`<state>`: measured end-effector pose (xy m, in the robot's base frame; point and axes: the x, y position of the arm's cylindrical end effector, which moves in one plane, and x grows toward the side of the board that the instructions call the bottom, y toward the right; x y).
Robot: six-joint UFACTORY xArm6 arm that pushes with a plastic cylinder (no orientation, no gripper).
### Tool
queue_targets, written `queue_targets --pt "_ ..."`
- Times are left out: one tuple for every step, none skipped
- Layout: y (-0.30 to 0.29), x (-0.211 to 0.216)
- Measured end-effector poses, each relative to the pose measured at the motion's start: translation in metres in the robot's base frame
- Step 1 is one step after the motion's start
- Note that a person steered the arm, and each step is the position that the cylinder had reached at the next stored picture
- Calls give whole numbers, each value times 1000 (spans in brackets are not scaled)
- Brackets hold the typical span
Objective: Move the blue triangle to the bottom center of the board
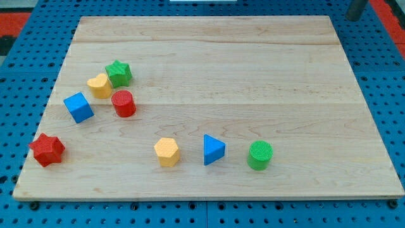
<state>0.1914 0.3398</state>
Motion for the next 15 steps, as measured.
queue_targets --pt "-9 0" --pt "-65 84" --pt "-175 111" --pt "-297 105" --pt "-354 176" --pt "-371 259" --pt "-358 313" --pt "-331 313" --pt "-311 313" --pt "-306 320" --pt "-306 327" --pt "-308 328" --pt "-338 328" --pt "-339 334" --pt "-337 333"
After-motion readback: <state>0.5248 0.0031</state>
